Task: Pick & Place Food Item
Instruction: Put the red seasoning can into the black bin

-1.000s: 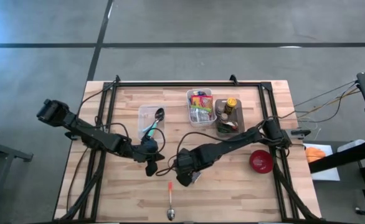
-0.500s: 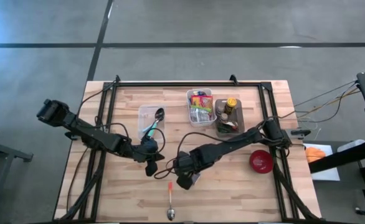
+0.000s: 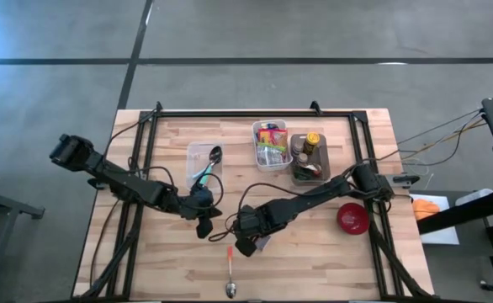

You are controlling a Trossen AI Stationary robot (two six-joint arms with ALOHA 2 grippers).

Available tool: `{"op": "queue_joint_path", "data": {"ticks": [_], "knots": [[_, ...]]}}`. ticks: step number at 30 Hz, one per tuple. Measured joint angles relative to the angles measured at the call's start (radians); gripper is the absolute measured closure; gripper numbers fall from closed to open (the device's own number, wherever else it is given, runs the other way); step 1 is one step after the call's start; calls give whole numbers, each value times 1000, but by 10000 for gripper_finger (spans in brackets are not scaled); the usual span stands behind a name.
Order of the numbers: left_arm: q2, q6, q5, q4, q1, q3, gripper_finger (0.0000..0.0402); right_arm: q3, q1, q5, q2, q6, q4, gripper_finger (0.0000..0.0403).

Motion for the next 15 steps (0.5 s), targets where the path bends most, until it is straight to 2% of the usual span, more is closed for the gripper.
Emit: {"op": "queue_joint_path", "data": {"ticks": [10,12,15], "knots": [[0,0,0,-4,0,0,397,0,0,77,31,-20,-15,18],[0,0,0,-3,0,0,397,1,0,79,34,-20,-15,30],[0,0,0,-3,0,0,397,1,0,79,49,-21,-14,72]]}}
